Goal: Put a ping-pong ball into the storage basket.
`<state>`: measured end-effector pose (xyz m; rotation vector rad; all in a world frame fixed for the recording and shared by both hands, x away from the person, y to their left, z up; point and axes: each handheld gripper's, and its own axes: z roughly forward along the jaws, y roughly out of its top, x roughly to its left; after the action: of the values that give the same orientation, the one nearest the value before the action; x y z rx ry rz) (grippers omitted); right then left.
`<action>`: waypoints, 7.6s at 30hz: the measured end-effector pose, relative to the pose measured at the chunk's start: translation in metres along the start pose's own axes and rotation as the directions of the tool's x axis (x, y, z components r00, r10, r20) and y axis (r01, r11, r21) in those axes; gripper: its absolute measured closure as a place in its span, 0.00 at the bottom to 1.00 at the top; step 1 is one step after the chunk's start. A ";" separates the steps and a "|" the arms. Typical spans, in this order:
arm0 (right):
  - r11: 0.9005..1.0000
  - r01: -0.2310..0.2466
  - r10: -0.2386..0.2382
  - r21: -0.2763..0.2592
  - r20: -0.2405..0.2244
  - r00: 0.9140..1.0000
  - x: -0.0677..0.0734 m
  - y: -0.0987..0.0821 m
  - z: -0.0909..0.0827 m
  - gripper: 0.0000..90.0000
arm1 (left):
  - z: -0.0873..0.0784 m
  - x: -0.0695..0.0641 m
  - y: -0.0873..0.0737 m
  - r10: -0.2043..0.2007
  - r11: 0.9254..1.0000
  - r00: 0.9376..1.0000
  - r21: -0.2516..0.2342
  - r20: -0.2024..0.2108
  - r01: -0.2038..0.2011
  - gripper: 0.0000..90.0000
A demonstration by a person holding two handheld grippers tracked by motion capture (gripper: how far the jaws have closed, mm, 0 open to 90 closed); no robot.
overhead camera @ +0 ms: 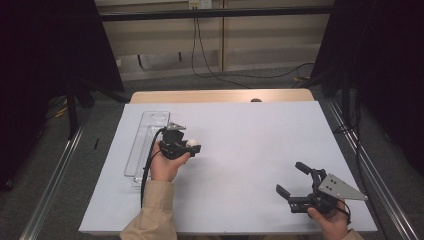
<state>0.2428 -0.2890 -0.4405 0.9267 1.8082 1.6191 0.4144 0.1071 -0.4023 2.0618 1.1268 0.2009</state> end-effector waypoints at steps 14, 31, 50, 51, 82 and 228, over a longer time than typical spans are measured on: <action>1.000 -0.005 0.005 0.001 -0.001 1.000 0.000 0.000 0.000 0.02 | -0.008 0.002 -0.001 0.023 1.000 1.000 0.008 -0.017 -0.023 0.57; 1.000 -0.012 0.012 0.003 -0.005 1.000 0.001 0.000 0.001 0.02 | -0.018 0.004 -0.002 0.039 0.999 0.999 0.011 -0.025 -0.039 0.57; 1.000 -0.008 0.008 0.007 -0.003 1.000 0.001 0.000 0.002 0.01 | -0.025 0.007 -0.006 0.048 0.999 0.998 0.021 -0.029 -0.047 0.57; 1.000 -0.009 0.009 0.009 -0.003 1.000 0.001 0.000 0.002 0.01 | -0.026 0.007 -0.007 0.046 0.999 0.999 0.023 -0.026 -0.045 0.57; 1.000 -0.007 0.007 0.004 -0.003 1.000 0.001 0.000 0.002 0.02 | -0.037 0.015 -0.008 0.042 0.999 0.998 0.023 -0.037 -0.041 0.57; 1.000 -0.001 0.001 0.002 -0.007 1.000 0.001 0.000 0.002 0.02 | -0.082 0.051 -0.014 -0.002 1.000 0.989 -0.029 -0.147 -0.002 0.57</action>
<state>0.2440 -0.2872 -0.4407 0.9242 1.8144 1.6229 0.3975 0.1965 -0.3659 2.0478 1.2048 0.3722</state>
